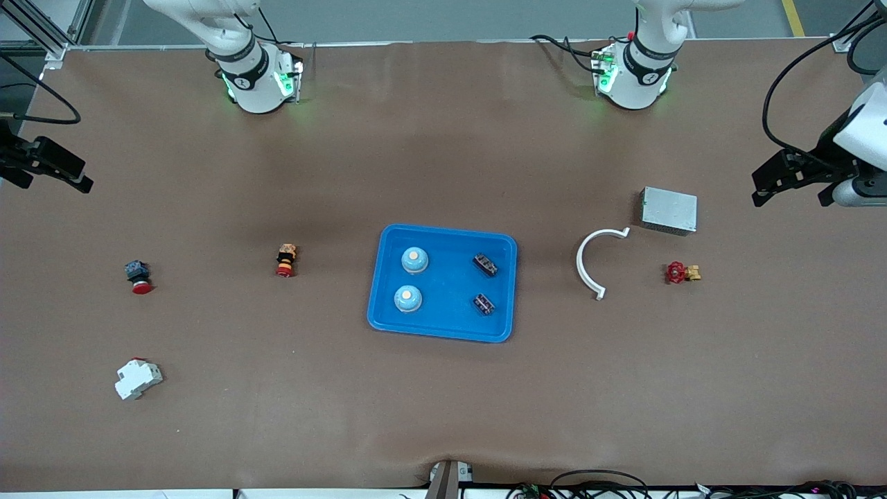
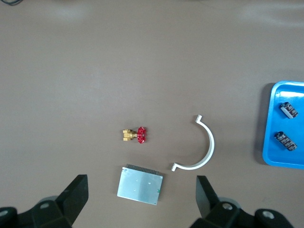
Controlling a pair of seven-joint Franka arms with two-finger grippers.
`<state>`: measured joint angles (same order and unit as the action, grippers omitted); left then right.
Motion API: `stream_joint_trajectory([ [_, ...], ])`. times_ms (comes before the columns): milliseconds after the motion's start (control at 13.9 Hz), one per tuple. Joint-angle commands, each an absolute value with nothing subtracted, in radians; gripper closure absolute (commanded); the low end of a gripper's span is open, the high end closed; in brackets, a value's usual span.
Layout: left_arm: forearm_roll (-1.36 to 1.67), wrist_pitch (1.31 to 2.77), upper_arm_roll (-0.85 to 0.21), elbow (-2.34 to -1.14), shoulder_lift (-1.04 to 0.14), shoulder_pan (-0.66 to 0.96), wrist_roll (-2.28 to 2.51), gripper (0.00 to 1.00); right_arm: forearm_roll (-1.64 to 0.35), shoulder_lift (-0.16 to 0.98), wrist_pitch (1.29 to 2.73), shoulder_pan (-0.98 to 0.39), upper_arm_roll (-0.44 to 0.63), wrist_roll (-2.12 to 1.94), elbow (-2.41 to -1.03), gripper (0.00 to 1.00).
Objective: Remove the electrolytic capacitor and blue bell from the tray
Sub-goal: 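Move the right gripper and the left gripper toward the blue tray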
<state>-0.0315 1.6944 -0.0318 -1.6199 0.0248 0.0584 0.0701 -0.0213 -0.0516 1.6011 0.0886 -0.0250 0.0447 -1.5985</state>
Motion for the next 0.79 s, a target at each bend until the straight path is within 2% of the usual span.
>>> stream_joint_trajectory([
  [0,-0.005,1.626,-0.125,-1.598,0.034,0.055,0.148,0.0,-0.028,-0.074,1.612,0.091,-0.025,0.048,-1.637,0.0],
  [288,-0.009,1.626,-0.326,-1.568,0.017,0.061,0.49,0.0,-0.069,-0.08,1.647,0.086,-0.026,0.081,-1.701,0.0],
  [432,-0.008,1.635,-0.385,-1.555,-0.009,0.072,0.582,0.0,-0.09,-0.081,1.693,0.075,-0.029,0.106,-1.747,0.0],
  [720,-0.014,1.71,-0.48,-1.543,-0.121,0.109,0.771,0.0,-0.089,-0.081,1.782,-0.05,-0.028,0.302,-1.828,0.0],
])
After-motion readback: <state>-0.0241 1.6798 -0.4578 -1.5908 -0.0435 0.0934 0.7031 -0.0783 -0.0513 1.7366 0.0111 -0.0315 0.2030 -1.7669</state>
